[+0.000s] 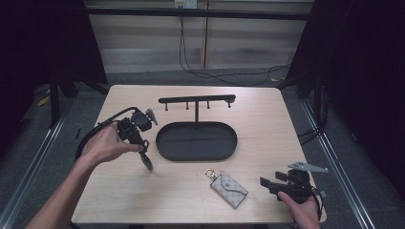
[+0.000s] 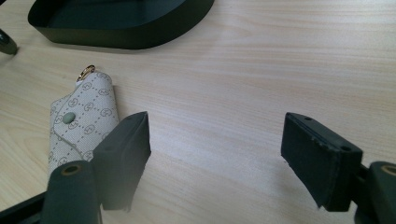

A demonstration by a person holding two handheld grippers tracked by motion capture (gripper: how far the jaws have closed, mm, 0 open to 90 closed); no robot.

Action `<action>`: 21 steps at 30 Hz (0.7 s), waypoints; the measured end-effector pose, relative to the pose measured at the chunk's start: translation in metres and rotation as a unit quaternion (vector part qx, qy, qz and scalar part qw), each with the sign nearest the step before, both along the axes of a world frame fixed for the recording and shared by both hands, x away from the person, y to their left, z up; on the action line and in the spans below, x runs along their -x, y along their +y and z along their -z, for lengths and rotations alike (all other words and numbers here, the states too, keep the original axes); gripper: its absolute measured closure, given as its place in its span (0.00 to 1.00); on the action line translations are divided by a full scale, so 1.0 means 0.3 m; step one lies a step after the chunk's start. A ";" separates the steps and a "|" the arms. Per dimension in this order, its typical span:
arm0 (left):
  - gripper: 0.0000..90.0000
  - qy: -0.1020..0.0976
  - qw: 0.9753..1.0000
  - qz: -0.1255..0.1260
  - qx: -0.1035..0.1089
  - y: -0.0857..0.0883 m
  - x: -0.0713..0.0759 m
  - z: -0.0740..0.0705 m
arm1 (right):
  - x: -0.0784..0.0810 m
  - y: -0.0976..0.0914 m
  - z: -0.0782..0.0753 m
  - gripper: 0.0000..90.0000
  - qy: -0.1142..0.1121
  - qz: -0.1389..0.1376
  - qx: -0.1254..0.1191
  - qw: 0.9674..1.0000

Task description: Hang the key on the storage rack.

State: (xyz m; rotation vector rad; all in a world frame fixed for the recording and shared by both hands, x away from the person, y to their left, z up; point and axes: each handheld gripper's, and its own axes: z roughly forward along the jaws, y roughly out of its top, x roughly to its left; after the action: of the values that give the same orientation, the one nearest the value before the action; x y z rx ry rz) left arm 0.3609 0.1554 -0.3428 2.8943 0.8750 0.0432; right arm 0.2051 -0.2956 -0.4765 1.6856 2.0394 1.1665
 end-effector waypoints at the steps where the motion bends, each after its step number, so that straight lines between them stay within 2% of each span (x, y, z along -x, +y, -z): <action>1: 0.79 -0.003 1.000 0.000 0.002 0.001 -0.003 -0.004 | 0.000 0.000 0.000 0.26 0.000 0.000 0.000 1.000; 5: 0.79 0.000 1.000 -0.005 0.002 -0.005 -0.003 -0.012 | -0.002 0.000 0.002 0.26 0.002 -0.002 -0.001 1.000; 11: 0.79 -0.007 1.000 -0.014 0.004 -0.005 -0.009 -0.035 | -0.003 -0.001 0.003 0.26 0.003 -0.003 -0.003 1.000; 14: 0.79 -0.002 1.000 -0.020 0.009 -0.004 -0.014 -0.046 | -0.003 -0.001 0.003 0.26 0.004 -0.004 -0.003 1.000; 18: 0.79 0.000 1.000 -0.023 0.008 -0.009 -0.019 -0.058 | -0.003 -0.001 0.003 0.26 0.004 -0.004 -0.003 1.000; 21: 0.79 -0.001 1.000 -0.028 -0.001 -0.018 -0.023 -0.069 | -0.005 0.001 0.004 0.26 0.006 -0.004 -0.002 1.000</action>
State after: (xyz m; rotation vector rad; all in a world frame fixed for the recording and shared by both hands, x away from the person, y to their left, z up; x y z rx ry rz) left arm 0.3678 0.1501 -0.3222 2.8697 0.9573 0.0505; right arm 0.2064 -0.2954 -0.4778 1.6917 2.0532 1.1675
